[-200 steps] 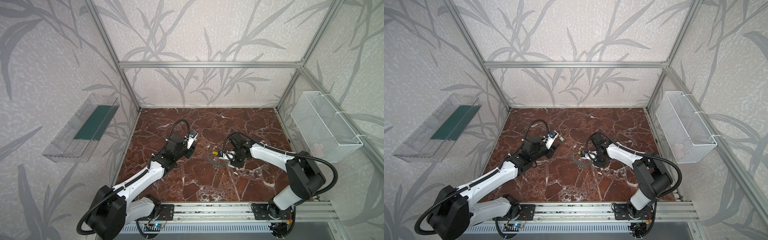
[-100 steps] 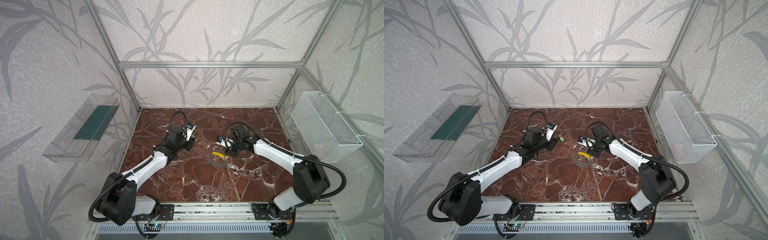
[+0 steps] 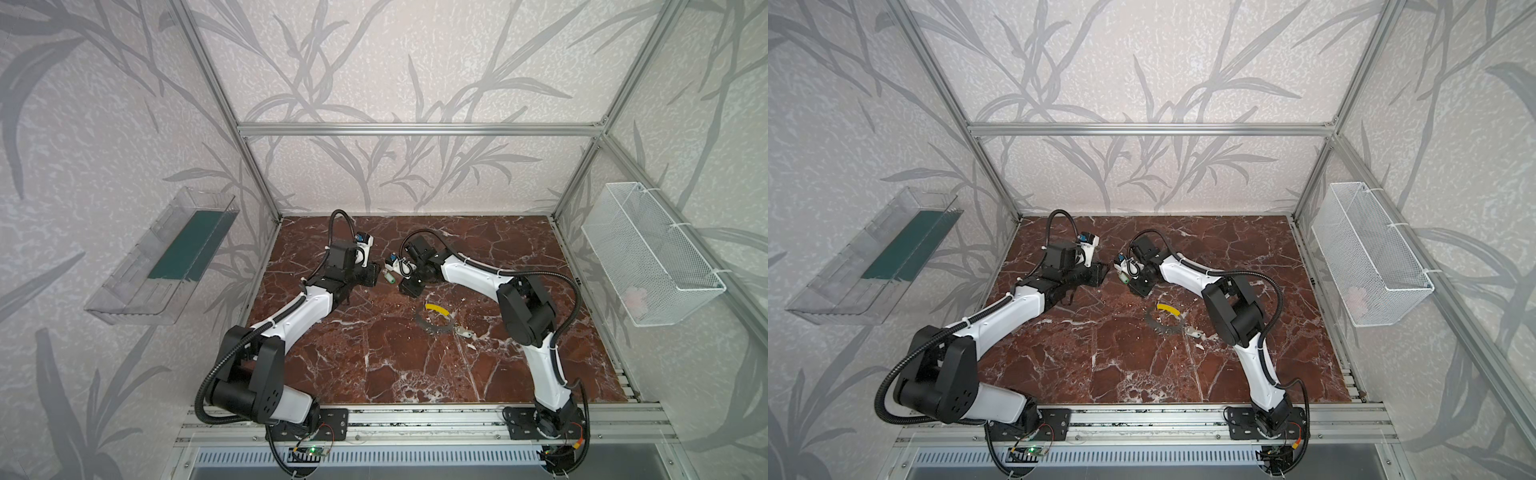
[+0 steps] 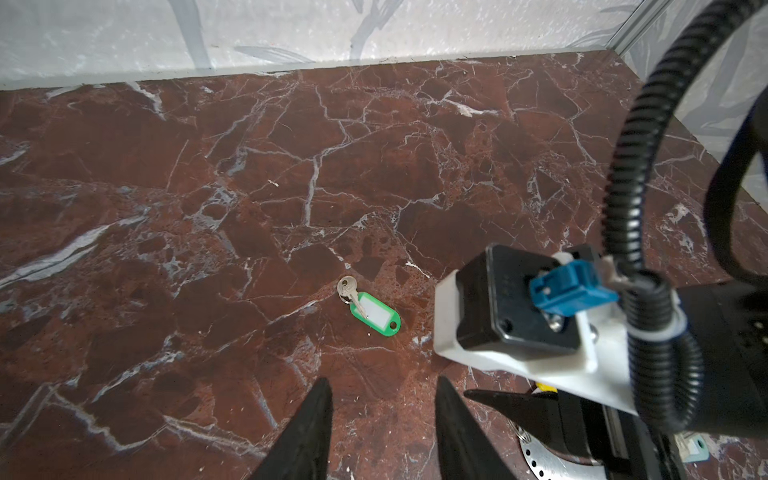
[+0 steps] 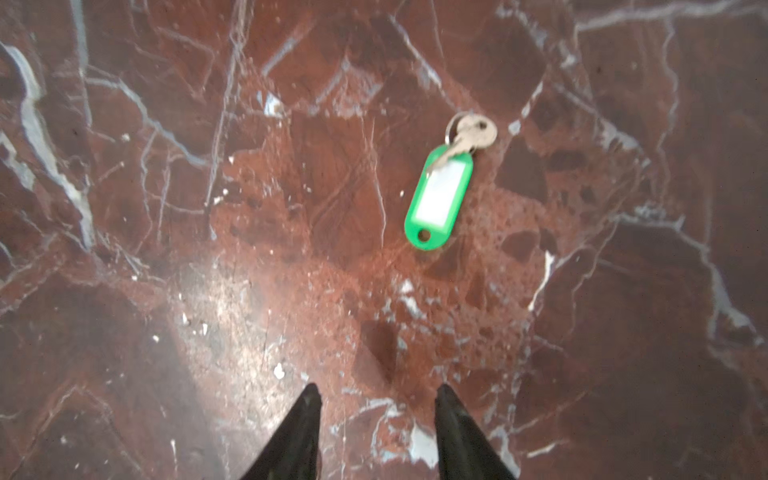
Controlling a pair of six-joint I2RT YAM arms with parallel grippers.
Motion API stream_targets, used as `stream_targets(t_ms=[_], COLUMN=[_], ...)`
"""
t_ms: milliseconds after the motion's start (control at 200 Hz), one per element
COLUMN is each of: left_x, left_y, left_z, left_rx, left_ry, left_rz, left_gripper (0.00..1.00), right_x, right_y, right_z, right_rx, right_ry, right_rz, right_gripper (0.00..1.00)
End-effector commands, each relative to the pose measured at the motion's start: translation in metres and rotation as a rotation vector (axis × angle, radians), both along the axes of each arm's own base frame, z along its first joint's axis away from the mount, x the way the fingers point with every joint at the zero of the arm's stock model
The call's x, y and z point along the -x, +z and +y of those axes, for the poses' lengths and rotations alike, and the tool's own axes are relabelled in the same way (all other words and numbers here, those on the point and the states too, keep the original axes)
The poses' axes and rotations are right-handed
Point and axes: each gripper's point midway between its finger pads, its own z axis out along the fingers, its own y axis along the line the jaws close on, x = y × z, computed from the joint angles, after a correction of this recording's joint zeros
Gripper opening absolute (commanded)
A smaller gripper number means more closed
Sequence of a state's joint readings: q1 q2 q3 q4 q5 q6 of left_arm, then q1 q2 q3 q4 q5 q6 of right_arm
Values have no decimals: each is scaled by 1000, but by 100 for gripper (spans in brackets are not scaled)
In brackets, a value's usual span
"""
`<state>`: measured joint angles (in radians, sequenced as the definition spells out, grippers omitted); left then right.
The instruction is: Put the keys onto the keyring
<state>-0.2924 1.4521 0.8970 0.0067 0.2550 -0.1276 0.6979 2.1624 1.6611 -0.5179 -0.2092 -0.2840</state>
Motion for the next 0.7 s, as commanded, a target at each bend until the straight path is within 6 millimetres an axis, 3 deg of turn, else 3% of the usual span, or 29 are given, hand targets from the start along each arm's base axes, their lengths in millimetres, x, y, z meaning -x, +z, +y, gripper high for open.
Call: stream_targets(t_ms=[0,95,225,410,695], left_x=[5,8,7,7,9], left_y=[-3,-7,-6,-5,-6], left_z=[-1,-8,-17,-18,-18], left_rx=[18,21,52,45,31], left_ry=[4,-49,-81,-89,-96], left_rz=[30,32,42,37,35], left_gripper=[43,43,42,42,42], right_x=[35,54,64,64,62], right_y=[8,7,-2,-11,-22], right_z=[-22,-30,-34,-32,-21], right_rx=[50,48,59,67,82], right_ry=[-59,-87,-105,-89,-63], right_rz=[65,61,55,57,46], right_gripper=[45,46,46,46,36])
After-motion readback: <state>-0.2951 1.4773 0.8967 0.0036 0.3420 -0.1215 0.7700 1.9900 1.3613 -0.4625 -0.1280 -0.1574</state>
